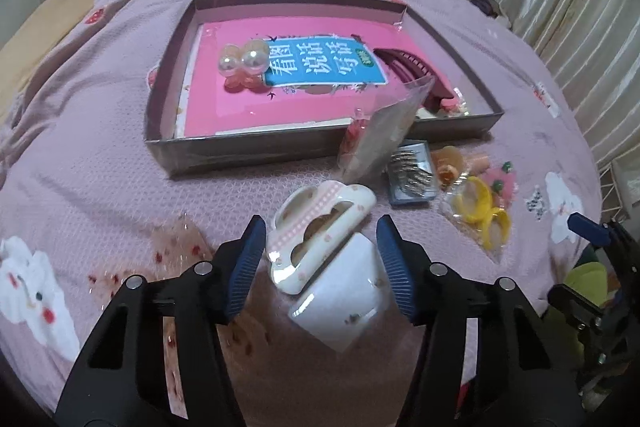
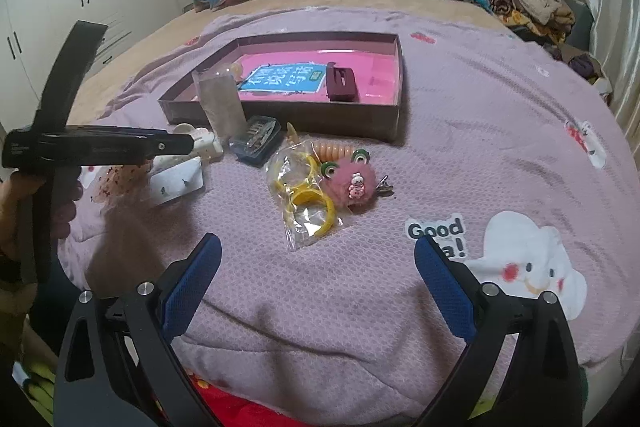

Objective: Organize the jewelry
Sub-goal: 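Grasp the white dotted claw clip with the left tool while the right grasps the bangle bag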

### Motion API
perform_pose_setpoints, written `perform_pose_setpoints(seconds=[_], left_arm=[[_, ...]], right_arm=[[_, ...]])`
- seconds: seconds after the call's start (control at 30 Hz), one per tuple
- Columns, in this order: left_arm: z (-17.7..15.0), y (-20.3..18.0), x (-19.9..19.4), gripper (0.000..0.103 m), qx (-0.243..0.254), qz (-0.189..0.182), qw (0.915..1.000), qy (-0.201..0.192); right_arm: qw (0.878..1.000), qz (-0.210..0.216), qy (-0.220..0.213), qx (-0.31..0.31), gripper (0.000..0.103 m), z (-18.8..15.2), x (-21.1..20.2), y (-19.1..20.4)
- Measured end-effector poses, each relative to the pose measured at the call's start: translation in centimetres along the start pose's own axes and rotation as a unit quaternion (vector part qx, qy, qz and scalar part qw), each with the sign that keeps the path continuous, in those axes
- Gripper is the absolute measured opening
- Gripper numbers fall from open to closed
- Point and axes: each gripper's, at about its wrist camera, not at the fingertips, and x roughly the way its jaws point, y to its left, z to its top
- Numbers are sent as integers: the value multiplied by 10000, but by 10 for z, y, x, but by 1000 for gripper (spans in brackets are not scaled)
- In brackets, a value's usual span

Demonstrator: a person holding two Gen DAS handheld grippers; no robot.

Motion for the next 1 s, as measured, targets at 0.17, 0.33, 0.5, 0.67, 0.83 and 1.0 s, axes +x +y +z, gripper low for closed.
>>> perform_pose_setpoints(seconds=[0.17,0.33,0.5,0.67,0.83,1.0], left_arm=[[4,2,12,43,-2,-57,9999,134],[6,4,18,44,-28,-158,9997,198],[5,8,17,44,-31,-278,9993,252],[0,17,12,43,-83,-344,9991,236],[-3,23,9,43,-116,-388,9989,239],[-2,20,13,43,-29,-354,9989,296]], right_arm=[[9999,57,145,26,94,6,18,-4],[9993,72,336,-118,81,15,41,0],[9980,264,573,-36,62,18,63,6],[9965,411,663,-305,56,18,67,25],[9956,329,658,-579,58,26,77,39],[9944,242,660,-782,61,35,94,46]])
